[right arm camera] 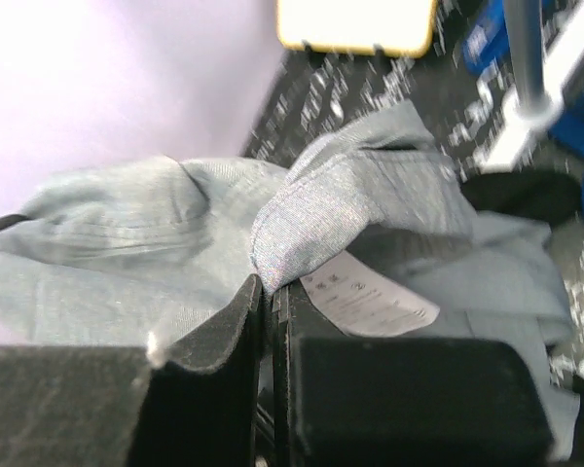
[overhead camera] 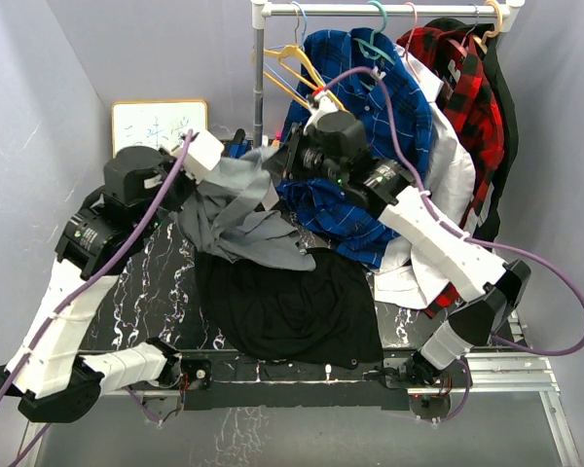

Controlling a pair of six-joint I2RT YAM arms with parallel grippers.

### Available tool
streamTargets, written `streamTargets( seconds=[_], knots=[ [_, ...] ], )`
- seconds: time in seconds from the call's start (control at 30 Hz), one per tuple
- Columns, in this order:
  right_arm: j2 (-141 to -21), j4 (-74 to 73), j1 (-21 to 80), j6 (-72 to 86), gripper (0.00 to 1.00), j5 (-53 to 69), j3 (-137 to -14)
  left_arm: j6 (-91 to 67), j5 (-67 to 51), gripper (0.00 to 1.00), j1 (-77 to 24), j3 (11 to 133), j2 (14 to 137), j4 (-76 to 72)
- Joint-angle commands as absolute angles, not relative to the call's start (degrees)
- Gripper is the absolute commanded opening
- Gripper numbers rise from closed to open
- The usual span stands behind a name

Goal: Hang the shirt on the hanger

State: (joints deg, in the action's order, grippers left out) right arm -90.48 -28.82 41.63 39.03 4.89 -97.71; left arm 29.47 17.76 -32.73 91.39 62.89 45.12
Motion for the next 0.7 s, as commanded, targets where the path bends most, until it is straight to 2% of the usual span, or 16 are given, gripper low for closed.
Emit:
streamTargets(
  seconds=[0.0,0.2,0.3,0.53,0.6,0.67],
  knots=[
    [-88.33,-27.29,41.57,35.17,0.00,4.93,-110.03,34.30,23.22,0.00,-32.34,101.22,64.15,39.84],
    [-93.33,-28.39,41.58,33.13,0.00,8.76,-129.41,39.99,24.28,0.00,-32.38,113.46,69.35,35.42],
    [-94.66,-26.42,41.57,31.83,0.00,10.24,-134.40,43.14,24.01,0.00,-32.38,118.51,71.95,33.28],
    [-91.60,-20.58,41.50,33.67,0.00,13.08,-131.33,50.09,20.84,0.00,-32.42,131.85,76.79,28.85],
    [-90.20,-20.08,41.56,35.56,0.00,13.89,-127.57,49.91,20.77,0.00,-32.37,131.43,76.41,29.50],
    [-87.35,-18.79,41.63,38.23,0.00,14.78,-120.62,47.35,20.34,0.00,-32.36,125.41,73.98,31.27]
  ],
)
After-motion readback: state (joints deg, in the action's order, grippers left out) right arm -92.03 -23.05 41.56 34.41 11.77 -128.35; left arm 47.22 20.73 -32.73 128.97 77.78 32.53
